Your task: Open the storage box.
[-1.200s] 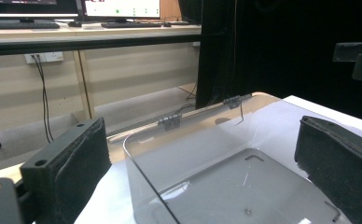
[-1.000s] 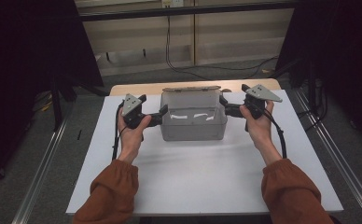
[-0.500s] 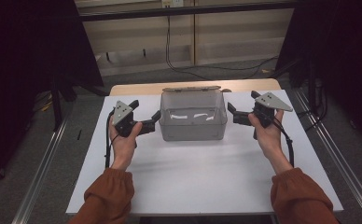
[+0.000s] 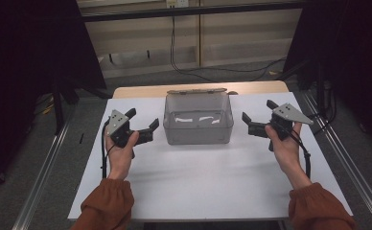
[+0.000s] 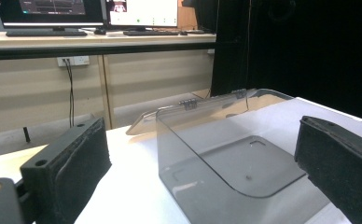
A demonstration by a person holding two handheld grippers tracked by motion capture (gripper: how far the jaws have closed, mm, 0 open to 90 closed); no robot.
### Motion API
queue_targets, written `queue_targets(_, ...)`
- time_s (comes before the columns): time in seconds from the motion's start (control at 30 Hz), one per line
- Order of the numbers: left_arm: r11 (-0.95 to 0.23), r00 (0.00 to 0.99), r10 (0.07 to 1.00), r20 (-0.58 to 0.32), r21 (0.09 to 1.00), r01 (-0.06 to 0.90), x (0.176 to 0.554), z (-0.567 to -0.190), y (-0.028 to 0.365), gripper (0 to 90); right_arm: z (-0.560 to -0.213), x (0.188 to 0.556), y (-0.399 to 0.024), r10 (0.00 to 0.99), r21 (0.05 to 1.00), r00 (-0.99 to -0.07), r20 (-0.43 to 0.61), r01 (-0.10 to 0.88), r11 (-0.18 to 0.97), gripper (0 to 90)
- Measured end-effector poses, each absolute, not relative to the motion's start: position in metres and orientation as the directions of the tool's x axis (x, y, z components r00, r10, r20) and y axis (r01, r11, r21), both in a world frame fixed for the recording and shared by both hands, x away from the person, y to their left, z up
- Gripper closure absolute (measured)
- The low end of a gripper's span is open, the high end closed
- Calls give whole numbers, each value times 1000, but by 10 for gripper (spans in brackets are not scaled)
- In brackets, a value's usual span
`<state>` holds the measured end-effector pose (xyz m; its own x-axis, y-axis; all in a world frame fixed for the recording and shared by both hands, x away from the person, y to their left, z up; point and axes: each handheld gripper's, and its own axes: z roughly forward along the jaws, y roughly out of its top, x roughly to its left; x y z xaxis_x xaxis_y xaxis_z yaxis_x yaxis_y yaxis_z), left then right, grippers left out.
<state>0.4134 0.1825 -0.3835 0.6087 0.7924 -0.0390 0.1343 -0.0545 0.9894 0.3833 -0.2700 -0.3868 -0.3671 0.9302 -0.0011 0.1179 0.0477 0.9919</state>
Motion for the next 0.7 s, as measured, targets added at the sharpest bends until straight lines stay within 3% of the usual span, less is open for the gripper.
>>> queue_targets(0.7, -51, 567, 823, -40, 988, 144, 374, -407, 210, 30, -403, 329, -290, 944, 990, -330, -23, 122, 67, 4)
